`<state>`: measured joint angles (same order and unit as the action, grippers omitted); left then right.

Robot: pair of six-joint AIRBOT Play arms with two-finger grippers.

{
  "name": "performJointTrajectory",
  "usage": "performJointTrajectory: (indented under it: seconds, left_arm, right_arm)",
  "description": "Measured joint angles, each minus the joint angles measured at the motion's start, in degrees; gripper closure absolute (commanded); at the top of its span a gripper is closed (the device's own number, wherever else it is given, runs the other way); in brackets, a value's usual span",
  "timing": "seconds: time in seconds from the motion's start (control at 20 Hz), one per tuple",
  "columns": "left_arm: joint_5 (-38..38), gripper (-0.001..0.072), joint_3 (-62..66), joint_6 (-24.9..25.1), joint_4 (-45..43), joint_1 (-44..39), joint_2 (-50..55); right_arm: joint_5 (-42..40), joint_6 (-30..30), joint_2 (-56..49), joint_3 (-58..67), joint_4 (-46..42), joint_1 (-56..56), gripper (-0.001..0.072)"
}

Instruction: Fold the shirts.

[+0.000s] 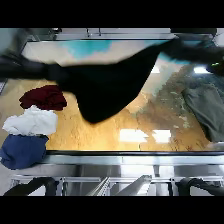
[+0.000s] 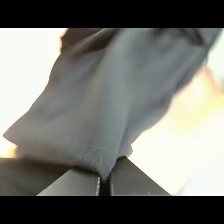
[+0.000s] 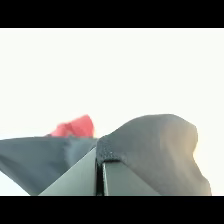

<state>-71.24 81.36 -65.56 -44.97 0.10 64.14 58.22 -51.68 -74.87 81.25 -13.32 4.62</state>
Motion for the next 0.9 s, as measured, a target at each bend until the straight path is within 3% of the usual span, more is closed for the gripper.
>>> performJointTrajectory:
  seconds: [0.25, 0.45, 0.65, 0.9]
  left_arm:
    - [-0.5, 0.0691, 11.5, -1.1, 0.2, 5.6, -11.0]
    - [-0.8, 0.0690, 14.3, -1.4, 0.2, 5.7, -14.1]
    - [-2.3, 0.0690, 14.9, -1.5, -0.4, 0.6, -8.9]
    - [-4.7, 0.0690, 15.1, -1.5, -4.8, -4.5, 5.9]
  right_arm:
    - [-2.2, 0.8, 21.9, 0.9, -0.7, 6.5, 0.0696]
    - [-4.2, 1.0, 31.7, 1.0, -3.8, 8.0, 0.0696]
    - [-3.8, 0.9, 30.3, -0.1, -5.8, 8.2, 0.0696]
    - [-3.1, 1.0, 14.8, -1.2, -10.3, 6.5, 0.0696]
